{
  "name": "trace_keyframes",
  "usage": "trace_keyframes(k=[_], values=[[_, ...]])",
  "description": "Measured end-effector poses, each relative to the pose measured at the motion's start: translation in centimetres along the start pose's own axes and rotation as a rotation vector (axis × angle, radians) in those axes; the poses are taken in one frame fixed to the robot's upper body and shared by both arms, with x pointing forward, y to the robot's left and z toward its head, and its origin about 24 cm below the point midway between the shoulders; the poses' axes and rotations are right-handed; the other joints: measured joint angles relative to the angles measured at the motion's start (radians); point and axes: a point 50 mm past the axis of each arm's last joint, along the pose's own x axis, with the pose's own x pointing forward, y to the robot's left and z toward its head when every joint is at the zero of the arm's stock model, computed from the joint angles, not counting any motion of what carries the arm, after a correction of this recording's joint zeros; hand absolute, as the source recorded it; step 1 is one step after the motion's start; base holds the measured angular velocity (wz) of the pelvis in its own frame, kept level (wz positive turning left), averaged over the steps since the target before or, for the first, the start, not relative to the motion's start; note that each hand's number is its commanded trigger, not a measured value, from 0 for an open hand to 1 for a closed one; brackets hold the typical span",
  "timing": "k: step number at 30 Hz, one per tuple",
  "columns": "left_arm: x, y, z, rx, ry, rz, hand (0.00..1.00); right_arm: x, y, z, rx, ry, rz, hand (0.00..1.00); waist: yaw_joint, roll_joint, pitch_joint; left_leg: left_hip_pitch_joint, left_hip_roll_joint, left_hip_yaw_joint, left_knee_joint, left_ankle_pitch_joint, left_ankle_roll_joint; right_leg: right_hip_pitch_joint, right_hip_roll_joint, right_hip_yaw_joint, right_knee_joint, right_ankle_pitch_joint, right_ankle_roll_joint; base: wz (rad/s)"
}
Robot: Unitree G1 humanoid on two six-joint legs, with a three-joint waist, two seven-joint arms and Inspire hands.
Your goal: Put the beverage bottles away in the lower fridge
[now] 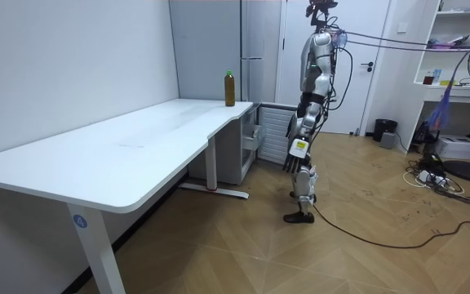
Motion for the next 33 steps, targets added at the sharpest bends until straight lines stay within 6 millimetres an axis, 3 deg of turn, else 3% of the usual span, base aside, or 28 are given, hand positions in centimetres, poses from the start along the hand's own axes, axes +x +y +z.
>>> trace_keyframes(k=[15, 19, 28, 33], values=[[0.0, 0.1, -0.3, -0.092, 0.054, 0.057, 0.00, 0.0, 0.0, -0.2, 0.021, 0.031, -0.004, 0.00, -0.002, -0.001, 0.0001, 0.023, -0.006, -0.040, 0.009, -0.008, -0.002, 0.034, 0.004, 0.002, -0.015, 0.000, 0.000, 0.02], [0.0, 0.4, -0.2, -0.168, 0.055, 0.076, 0.00, 0.0, 0.0, -0.2, 0.018, 0.033, -0.005, 0.00, -0.002, -0.001, 0.0033, 0.033, -0.006, -0.041, 0.008, -0.011, -0.002, 0.047, 0.004, 0.002, -0.014, 0.000, 0.000, 0.00], [0.0, 0.7, -0.5, -0.526, 0.089, 0.158, 0.00, 0.0, -0.2, -0.7, 0.047, 0.055, -0.014, 0.00, 0.005, -0.002, 0.0030, 0.045, -0.014, -0.052, 0.018, -0.030, 0.005, 0.062, -0.002, 0.001, -0.015, -0.008, 0.007, -0.01], [-0.3, 2.8, 1.8, -0.822, 0.009, 0.285, 0.00, -0.2, -0.8, -1.2, 0.079, 0.071, -0.058, 0.00, 0.028, 0.005, 0.0000, 0.060, -0.015, -0.059, 0.007, -0.030, 0.004, 0.065, 0.000, 0.000, -0.011, -0.008, 0.007, -0.01]])
